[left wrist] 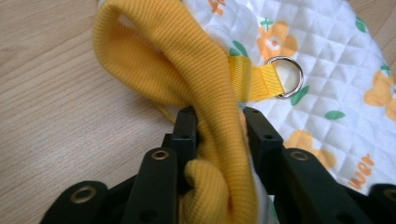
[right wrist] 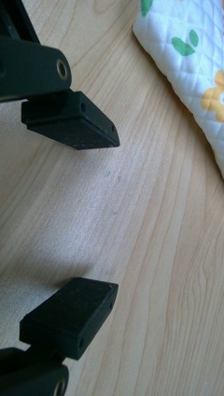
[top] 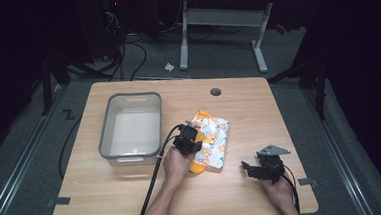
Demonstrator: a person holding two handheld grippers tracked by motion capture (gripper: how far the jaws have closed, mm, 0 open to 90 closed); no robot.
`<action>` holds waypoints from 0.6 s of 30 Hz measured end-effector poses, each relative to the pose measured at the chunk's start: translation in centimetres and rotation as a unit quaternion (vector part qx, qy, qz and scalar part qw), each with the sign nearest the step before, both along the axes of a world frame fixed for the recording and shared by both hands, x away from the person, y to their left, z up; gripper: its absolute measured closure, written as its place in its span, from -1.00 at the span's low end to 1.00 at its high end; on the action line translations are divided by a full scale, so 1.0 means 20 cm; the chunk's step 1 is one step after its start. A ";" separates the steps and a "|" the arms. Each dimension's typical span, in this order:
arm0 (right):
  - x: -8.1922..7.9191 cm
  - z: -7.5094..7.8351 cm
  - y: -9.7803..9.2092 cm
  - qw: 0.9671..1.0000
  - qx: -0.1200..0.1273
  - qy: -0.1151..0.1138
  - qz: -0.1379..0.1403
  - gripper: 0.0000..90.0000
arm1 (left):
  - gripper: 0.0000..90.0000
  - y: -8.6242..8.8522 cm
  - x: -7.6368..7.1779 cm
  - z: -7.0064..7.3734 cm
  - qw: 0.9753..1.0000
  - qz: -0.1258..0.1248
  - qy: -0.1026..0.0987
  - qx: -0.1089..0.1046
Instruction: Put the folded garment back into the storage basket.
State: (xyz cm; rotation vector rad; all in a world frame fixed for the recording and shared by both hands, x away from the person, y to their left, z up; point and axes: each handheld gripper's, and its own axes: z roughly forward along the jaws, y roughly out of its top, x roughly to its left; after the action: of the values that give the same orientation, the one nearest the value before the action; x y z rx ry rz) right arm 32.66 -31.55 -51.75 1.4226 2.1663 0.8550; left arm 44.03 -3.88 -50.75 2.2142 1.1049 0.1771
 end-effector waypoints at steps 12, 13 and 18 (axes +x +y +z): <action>0.00 0.00 0.00 1.000 -0.001 -0.002 0.003 -0.44 | 0.66 0.02 -0.06 0.08 0.999 -0.008 -0.025 -0.043; 0.00 0.00 0.00 1.000 -0.001 -0.002 0.003 -0.44 | 0.67 0.02 -0.08 0.11 0.998 -0.010 -0.031 -0.050; 0.00 0.00 0.00 1.000 -0.001 -0.002 0.004 -0.44 | 0.67 0.05 -0.10 0.16 0.997 -0.012 -0.038 -0.066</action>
State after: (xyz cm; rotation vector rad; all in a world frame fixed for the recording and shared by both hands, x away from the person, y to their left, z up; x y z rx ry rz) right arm 32.66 -31.58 -51.77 1.4102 2.1714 0.8580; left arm 42.06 -2.93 -47.56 2.0845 1.0188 0.1723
